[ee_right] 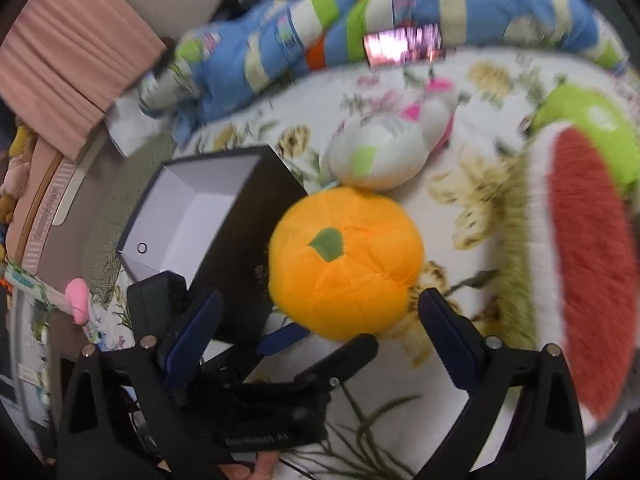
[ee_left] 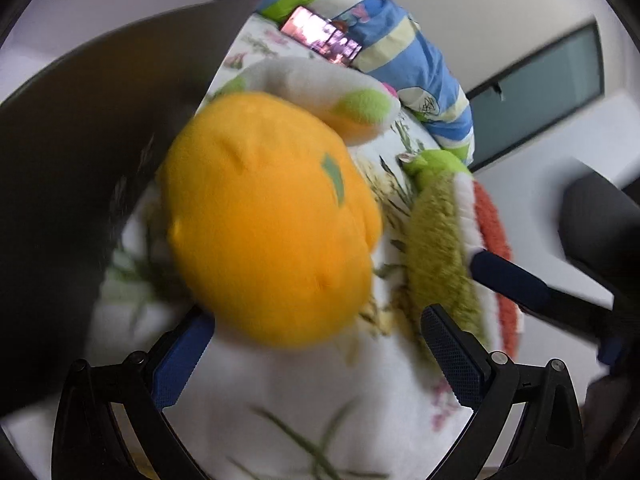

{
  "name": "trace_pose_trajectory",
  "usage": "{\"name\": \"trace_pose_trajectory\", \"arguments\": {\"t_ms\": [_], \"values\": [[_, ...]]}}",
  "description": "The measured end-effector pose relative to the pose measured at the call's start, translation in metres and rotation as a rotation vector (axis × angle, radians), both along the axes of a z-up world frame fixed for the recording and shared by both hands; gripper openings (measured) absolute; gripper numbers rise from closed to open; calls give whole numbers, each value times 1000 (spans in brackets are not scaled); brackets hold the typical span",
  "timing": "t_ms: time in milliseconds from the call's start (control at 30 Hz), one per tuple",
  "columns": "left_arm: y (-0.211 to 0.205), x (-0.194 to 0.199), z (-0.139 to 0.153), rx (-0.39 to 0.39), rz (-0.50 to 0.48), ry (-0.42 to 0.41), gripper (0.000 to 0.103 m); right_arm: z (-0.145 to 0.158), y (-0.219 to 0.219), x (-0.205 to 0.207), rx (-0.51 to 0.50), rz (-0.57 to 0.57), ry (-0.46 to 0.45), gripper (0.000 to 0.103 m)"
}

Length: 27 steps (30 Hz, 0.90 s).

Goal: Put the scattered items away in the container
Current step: 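Move the right tool to the orange plush pumpkin and close on it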

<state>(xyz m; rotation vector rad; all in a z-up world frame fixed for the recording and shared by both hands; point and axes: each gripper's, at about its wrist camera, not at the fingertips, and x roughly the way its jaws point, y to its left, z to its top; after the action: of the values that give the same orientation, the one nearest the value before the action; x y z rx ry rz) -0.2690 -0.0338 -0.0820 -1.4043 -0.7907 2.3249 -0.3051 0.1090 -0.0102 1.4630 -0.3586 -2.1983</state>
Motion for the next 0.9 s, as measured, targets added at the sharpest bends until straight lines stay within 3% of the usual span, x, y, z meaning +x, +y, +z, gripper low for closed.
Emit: {"name": "trace_pose_trajectory", "arguments": {"t_ms": [133,267,333,433,500,533,600,633,667,733,800,900], "values": [[3,-14,-4,9,-36,-39,103,-27,-4,-42,30,1,-118,94],[3,-19,-3,17,-56,-30,103,-44,-5,-70,116,-5,-162,94],[3,-21,-4,16,-59,-38,103,-60,-5,-79,72,27,-229,102],[5,-24,-7,-23,-58,-33,101,-80,-1,-92,-13,50,-318,103],[5,-26,-8,-43,-42,-29,95,-90,-1,-93,-83,49,-346,102],[5,-26,-9,-40,-43,-32,86,-92,-3,-91,-106,54,-343,102],[6,-27,-11,-3,-53,-36,65,-91,-9,-84,-101,81,-307,102],[6,-27,-12,20,-63,-43,45,-88,-10,-80,-95,90,-277,101],[7,-28,-13,53,-79,-49,37,-86,-9,-77,-109,91,-263,97],[10,-28,-10,95,-108,-42,31,-81,-9,-72,-118,96,-250,84],[16,-26,-1,54,-128,-13,30,-73,-9,-66,-95,96,-219,83],[19,-25,6,72,-153,6,29,-67,-4,-63,-93,72,-200,80]]}}
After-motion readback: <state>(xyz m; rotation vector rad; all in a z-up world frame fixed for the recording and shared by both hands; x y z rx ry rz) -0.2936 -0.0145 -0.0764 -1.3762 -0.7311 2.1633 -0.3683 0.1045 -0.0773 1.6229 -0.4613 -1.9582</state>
